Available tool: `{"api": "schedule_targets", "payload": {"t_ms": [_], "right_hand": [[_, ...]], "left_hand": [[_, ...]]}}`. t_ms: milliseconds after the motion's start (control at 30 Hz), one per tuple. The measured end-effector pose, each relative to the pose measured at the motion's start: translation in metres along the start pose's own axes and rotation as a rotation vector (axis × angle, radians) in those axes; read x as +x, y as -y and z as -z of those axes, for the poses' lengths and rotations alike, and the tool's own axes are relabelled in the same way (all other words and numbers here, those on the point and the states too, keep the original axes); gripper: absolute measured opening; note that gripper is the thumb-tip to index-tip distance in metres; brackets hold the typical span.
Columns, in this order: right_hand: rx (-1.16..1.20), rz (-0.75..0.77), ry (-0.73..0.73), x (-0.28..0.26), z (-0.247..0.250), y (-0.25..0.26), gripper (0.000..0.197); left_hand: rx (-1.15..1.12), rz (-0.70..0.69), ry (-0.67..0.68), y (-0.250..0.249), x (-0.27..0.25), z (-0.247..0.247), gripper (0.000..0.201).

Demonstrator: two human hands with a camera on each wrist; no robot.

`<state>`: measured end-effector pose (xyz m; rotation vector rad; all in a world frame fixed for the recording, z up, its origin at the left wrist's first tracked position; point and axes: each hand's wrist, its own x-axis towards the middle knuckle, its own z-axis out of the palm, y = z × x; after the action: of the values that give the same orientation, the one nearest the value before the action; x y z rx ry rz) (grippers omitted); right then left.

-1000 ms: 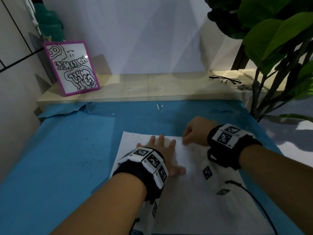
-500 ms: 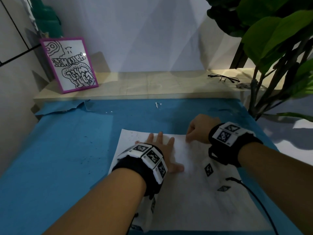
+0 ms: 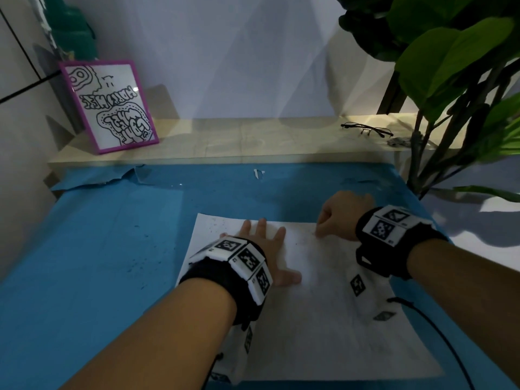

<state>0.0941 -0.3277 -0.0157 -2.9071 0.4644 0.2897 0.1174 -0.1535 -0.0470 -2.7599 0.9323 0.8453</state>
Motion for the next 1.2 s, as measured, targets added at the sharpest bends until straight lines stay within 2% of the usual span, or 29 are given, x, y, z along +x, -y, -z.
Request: {"api": "schedule_targets", "payload": {"t_ms": [133, 267, 333, 400, 500, 567, 633, 700, 800, 933, 967, 1067, 1133, 1200], "right_hand": [[0.078, 0.072, 0.069, -0.006, -0.011, 0.005, 0.012], [-0.038, 0.043, -0.041, -0.001, -0.004, 0.002, 0.013], [-0.019, 0.107, 0.013, -0.003, -0.008, 0.006, 0.012], [0.08, 0.107, 0.087, -0.004, -0.013, 0.006, 0.014], [-0.02, 0.057, -0.009, 0.001, -0.003, 0.0, 0.014], [-0.057, 0.083, -0.012, 0.0, -0.001, 0.002, 0.014], [0.03, 0.113, 0.068, -0.003, -0.008, 0.001, 0.012], [0.09, 0.071, 0.064, -0.005, -0.012, -0.006, 0.016], [-0.029, 0.046, -0.066, 0.002, -0.002, -0.009, 0.02], [0.011, 0.138, 0.054, 0.0, -0.008, -0.001, 0.013], [0.007, 0.122, 0.049, 0.001, -0.008, -0.003, 0.013], [-0.171, 0.104, -0.086, 0.008, 0.001, -0.005, 0.025], [-0.221, 0.183, -0.056, 0.009, -0.001, 0.007, 0.022], [-0.139, 0.223, 0.015, 0.007, -0.008, 0.016, 0.015]], "left_hand": [[-0.012, -0.001, -0.005, 0.001, 0.003, 0.0, 0.1], [-0.007, 0.002, -0.001, 0.0, 0.002, -0.002, 0.1], [-0.011, 0.001, -0.004, 0.0, 0.003, -0.001, 0.1], [-0.018, 0.002, -0.008, 0.001, 0.004, -0.001, 0.1], [-0.017, 0.005, -0.01, -0.001, 0.003, -0.001, 0.1], [-0.02, 0.005, -0.014, -0.002, 0.004, -0.002, 0.1], [-0.021, 0.002, -0.018, 0.0, 0.006, -0.002, 0.101], [-0.024, 0.0, -0.007, 0.001, 0.006, -0.003, 0.101], [-0.009, 0.001, -0.004, 0.0, 0.007, -0.004, 0.1], [-0.022, 0.0, -0.021, 0.001, 0.008, -0.006, 0.1], [-0.028, 0.001, -0.017, 0.001, 0.008, -0.006, 0.1], [-0.025, 0.001, -0.013, 0.0, 0.006, -0.005, 0.099], [-0.028, 0.002, -0.018, -0.001, 0.006, -0.004, 0.099], [-0.03, 0.003, -0.025, 0.0, 0.007, -0.005, 0.099]]}}
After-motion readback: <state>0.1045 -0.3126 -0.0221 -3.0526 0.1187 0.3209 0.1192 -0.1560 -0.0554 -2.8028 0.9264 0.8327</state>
